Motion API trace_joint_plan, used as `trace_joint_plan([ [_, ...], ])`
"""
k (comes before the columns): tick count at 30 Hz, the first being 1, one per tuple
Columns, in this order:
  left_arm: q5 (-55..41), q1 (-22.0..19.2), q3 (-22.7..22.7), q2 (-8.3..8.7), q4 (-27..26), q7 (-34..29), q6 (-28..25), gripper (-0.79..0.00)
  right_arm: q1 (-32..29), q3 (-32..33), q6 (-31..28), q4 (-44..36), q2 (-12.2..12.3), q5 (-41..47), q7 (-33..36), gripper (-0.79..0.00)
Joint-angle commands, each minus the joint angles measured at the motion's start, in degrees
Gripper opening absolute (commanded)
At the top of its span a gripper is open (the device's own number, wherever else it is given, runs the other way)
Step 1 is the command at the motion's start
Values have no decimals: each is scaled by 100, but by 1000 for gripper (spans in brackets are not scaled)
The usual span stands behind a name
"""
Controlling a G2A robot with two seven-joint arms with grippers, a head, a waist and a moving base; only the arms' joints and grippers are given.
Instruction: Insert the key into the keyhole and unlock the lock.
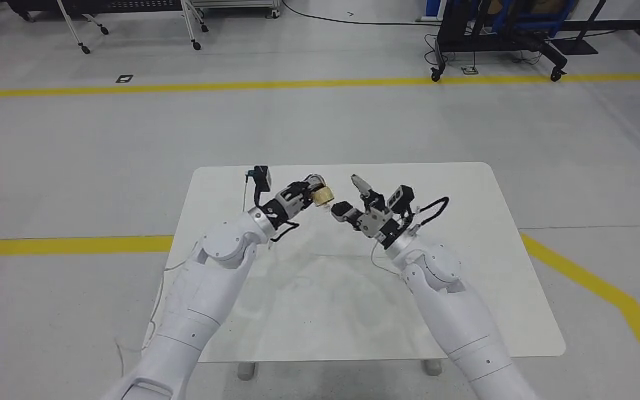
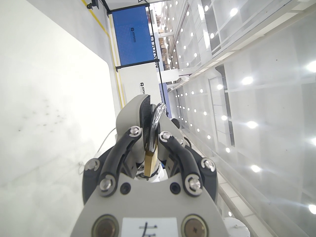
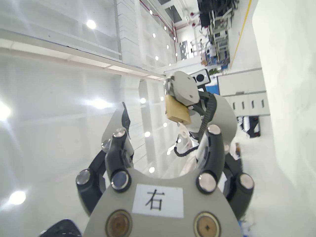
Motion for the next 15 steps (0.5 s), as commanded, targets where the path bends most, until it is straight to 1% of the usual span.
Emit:
trace_joint_plan([
  [1, 244, -70, 107, 5, 55, -122, 223, -785, -190, 174, -123, -337, 45, -383, -188, -37],
  [2, 453, -119, 193, 6, 85, -172, 342, -785, -301, 288, -195, -505, 70, -600, -340, 0],
  [5, 1226, -261, 505, 2, 170, -159, 654, -785, -641, 635, -441, -1000, 142, -1484, -978, 0],
  [7, 1741, -357, 723, -13, 233, -51, 808, -785, -907, 854, -524, -1344, 170, -1794, -1364, 0],
  [11, 2453, -520, 1115, -85, 357, 283, 1006, -785, -907, 854, -524, -1344, 170, -1794, -1364, 0],
  [15, 2838, -622, 1335, -138, 484, 479, 1007, -785, -907, 854, -524, -1344, 170, -1794, -1364, 0],
])
